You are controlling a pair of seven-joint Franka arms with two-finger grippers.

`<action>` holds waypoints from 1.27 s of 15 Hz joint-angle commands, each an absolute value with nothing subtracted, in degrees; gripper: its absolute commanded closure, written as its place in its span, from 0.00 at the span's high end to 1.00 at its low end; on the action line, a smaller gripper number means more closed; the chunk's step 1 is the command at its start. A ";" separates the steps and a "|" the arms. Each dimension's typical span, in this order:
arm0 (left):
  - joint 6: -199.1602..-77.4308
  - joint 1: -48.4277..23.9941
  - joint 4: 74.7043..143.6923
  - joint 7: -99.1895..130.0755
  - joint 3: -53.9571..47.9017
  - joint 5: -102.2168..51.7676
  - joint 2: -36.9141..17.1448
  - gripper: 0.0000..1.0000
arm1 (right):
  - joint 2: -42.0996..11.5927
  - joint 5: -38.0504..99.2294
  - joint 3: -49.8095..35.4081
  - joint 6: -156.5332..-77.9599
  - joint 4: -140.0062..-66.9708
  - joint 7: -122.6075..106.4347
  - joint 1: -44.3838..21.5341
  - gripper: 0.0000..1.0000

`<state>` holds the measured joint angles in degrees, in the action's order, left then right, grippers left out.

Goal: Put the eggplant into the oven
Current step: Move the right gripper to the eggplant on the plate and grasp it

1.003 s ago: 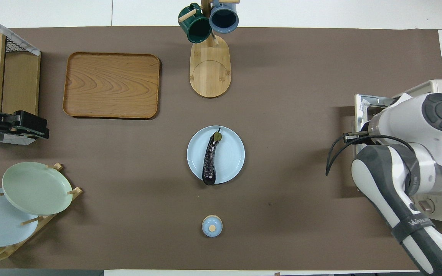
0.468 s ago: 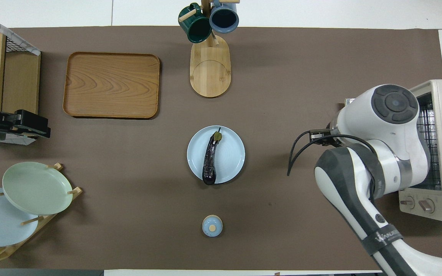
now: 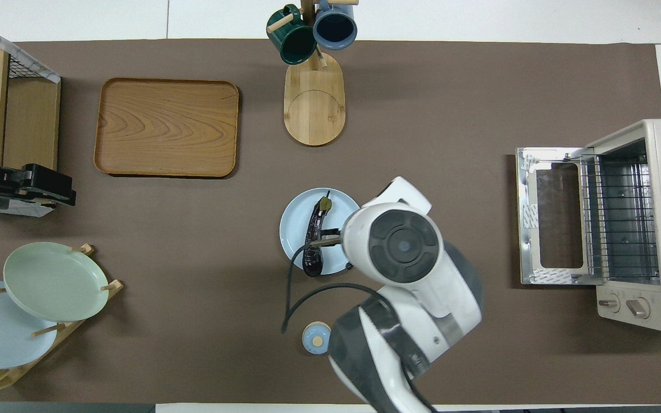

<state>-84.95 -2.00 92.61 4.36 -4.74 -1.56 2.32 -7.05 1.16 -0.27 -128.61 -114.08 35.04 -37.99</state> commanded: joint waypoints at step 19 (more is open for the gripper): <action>-85.61 -2.72 94.04 4.57 -3.87 -2.20 3.87 1.00 | -24.35 -2.99 -0.26 -140.10 -106.78 42.98 -47.11 0.32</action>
<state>-84.95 -2.53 92.61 4.36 -4.38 -1.61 2.42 -26.21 -1.58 -0.25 -138.93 -103.18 44.44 -47.20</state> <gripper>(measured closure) 0.000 0.630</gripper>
